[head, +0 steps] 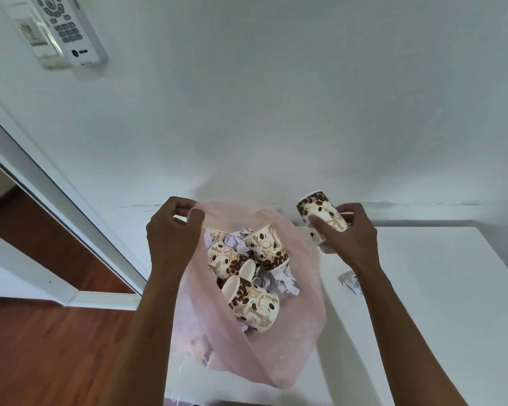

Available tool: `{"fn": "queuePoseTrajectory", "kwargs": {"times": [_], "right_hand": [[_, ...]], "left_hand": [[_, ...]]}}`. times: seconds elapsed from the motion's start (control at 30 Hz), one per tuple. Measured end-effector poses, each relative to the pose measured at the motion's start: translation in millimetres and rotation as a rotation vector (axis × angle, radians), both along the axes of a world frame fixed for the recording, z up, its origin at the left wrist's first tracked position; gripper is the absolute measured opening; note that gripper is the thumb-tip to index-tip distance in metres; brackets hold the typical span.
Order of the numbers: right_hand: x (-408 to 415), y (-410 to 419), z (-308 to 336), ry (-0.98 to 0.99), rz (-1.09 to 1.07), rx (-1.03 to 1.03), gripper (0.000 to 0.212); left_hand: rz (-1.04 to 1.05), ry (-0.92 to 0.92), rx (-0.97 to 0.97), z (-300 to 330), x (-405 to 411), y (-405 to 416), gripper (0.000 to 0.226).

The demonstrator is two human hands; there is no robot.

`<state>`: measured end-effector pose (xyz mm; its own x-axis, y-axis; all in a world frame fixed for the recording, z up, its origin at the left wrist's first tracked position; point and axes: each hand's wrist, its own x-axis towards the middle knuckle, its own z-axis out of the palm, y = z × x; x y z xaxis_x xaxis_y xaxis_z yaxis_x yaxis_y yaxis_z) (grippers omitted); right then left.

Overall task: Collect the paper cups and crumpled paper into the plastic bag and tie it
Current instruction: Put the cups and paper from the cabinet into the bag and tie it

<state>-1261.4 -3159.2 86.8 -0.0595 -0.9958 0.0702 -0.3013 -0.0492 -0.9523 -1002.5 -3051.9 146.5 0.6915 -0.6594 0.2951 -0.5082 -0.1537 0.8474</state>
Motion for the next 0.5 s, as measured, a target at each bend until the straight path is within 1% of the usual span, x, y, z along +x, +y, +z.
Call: {"fn": "queuePoseTrajectory", "kwargs": {"times": [0.03, 0.1, 0.17, 0.23, 0.37, 0.4, 0.5], "right_hand": [[3.2, 9.7, 11.4, -0.025, 0.050, -0.025, 0.054], [9.4, 31.0, 30.8, -0.064, 0.177, -0.058, 0.051], [19.1, 52.7, 44.1, -0.062, 0.318, -0.075, 0.052], [35.1, 70.2, 47.6, 0.031, 0.409, -0.088, 0.053], [76.7, 79.2, 27.2, 0.311, 0.430, -0.094, 0.059], [87.9, 77.8, 21.9, 0.343, 0.438, -0.082, 0.061], [119.0, 73.0, 10.0, 0.356, 0.488, -0.071, 0.069]], "left_hand": [[0.010, -0.012, 0.018, 0.9, 3.5, 2.5, 0.006], [0.034, -0.035, 0.046, 2.3, 10.3, 7.6, 0.010], [0.029, -0.049, 0.061, 4.6, 14.5, 12.2, 0.013], [0.011, -0.059, 0.073, 7.9, 14.9, 15.5, 0.012], [-0.041, -0.088, 0.080, 12.9, 10.9, 22.2, 0.015], [-0.051, -0.088, 0.081, 13.9, 9.7, 23.2, 0.016], [-0.049, -0.081, 0.083, 16.1, 6.2, 23.3, 0.017]]}}
